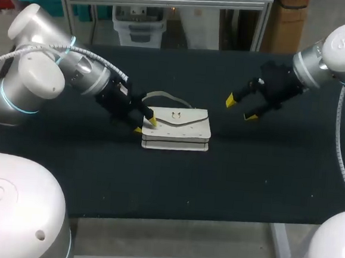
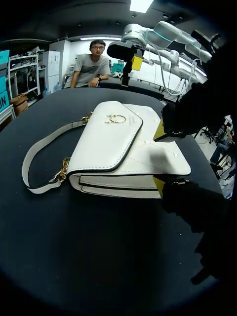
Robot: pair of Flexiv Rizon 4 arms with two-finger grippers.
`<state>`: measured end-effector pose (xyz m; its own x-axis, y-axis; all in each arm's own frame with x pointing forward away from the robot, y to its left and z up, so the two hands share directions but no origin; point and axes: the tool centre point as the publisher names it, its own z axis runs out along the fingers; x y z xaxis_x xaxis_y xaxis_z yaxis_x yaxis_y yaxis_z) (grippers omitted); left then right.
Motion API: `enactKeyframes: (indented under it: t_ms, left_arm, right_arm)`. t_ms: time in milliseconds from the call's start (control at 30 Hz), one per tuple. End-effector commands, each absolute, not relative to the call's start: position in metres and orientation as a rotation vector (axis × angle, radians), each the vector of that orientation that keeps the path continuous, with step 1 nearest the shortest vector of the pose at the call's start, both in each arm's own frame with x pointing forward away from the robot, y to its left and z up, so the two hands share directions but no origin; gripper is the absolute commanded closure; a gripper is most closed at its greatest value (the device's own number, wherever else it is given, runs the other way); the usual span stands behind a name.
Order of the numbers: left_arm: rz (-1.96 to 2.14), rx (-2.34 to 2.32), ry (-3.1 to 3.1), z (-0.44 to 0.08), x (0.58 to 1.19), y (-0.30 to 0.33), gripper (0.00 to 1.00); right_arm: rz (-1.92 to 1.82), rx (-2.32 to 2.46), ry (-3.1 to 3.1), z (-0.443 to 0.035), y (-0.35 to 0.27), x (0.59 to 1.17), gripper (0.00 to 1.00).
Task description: Pick up the bag, open it, inspect its contents, close it, and place it on the opposite side
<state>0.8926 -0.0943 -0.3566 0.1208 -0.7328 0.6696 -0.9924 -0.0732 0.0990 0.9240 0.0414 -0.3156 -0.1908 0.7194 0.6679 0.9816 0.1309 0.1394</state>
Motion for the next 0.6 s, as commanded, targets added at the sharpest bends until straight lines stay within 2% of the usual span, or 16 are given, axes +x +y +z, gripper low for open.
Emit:
enactKeyframes:
  t_ms: [33, 67, 133, 167, 200, 600]
  left_arm:
    - [0.603, 1.856, -1.670, -0.362, 0.903, -0.096, 0.56]
    - [0.602, 1.857, -1.671, -0.363, 0.904, -0.096, 0.58]
    - [0.600, 1.857, -1.673, -0.365, 0.908, -0.095, 0.71]
    - [0.600, 1.857, -1.678, -0.366, 0.909, -0.095, 0.83]
    - [0.603, 1.861, -1.687, -0.367, 0.910, -0.095, 1.00]
    - [0.632, 1.949, -1.744, -0.366, 0.915, -0.086, 1.00]
  right_arm:
    - [-0.761, -1.620, -1.976, -0.314, 0.036, 0.930, 0.00]
    - [-0.753, -1.615, -1.978, -0.314, 0.034, 0.929, 0.00]
    - [-0.742, -1.614, -1.983, -0.313, 0.031, 0.929, 0.00]
    - [-0.735, -1.611, -1.992, -0.312, 0.029, 0.929, 0.00]
    - [-0.726, -1.602, -2.004, -0.311, 0.027, 0.928, 0.00]
    - [-0.653, -1.573, -2.055, -0.309, 0.019, 0.925, 0.00]
